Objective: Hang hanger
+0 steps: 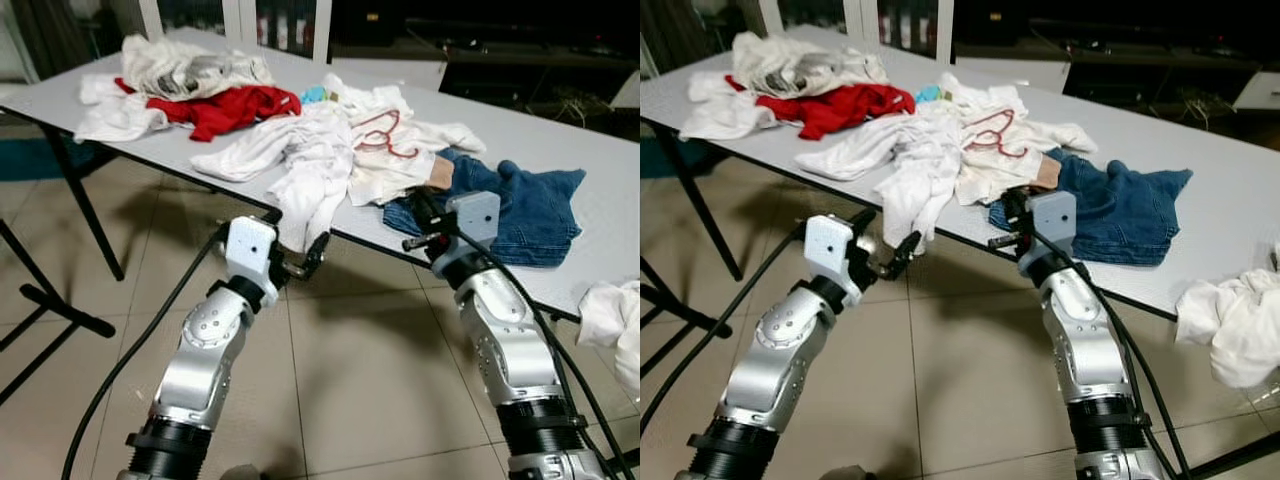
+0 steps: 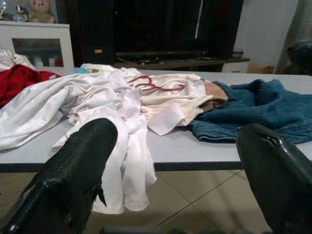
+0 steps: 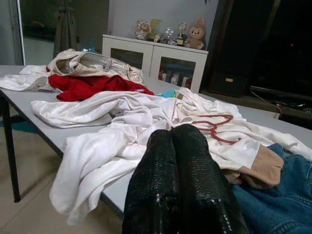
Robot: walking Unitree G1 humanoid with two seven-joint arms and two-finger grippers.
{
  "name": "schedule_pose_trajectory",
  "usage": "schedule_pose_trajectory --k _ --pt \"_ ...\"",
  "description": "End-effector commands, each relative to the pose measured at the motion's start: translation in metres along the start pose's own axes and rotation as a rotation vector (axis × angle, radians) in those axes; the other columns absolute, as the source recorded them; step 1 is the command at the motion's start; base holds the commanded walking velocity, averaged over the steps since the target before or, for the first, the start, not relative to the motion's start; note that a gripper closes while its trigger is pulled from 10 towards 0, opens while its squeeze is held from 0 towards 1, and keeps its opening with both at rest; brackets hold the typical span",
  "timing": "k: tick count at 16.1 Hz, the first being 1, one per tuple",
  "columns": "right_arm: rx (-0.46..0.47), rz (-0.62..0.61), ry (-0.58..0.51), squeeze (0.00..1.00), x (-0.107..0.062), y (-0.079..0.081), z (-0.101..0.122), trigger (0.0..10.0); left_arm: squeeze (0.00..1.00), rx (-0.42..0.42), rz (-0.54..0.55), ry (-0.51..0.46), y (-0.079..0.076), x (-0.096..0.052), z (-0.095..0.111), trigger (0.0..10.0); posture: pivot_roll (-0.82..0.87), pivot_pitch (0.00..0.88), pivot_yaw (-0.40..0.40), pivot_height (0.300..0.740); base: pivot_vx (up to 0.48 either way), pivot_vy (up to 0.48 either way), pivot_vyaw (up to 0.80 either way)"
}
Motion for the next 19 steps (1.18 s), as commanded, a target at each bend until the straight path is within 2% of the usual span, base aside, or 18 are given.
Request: schedule_pose_trajectory --k 1,7,19 --pt "0.006 -0.010 -0.013 0.00 0.001 -0.004 0.003 10.0 0.00 0.009 -0.007 -0.006 -0.003 0.001 0.002 10.0 0.02 0.000 -0.057 0.740 0.000 0.000 0.00" --pt "-0.002 -0.005 -0.021 0.00 0.006 -0.008 0.007 10.0 0.00 0.003 -0.002 -0.014 -0.003 0.002 0.003 10.0 0.03 0.000 -0.060 0.740 0.000 0.000 0.00" --pt "-0.006 0.052 -0.016 0.00 0.013 -0.001 0.007 10.0 0.00 -0.003 0.001 -0.006 -0.001 0.004 0.003 10.0 0.03 0.000 -0.056 0.740 0.000 0.000 0.00"
Point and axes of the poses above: a point about 5 cm out from each wrist's last joint towards the gripper, its own x axis pointing out of the wrist towards the gripper, its own z axis along the axis of the wrist's last joint, y = z × x, the point moved 2 cm from there along x, pointing out of the wrist towards the gripper, and after that the axes turned 2 degrees about x, right-handed, at the moved point
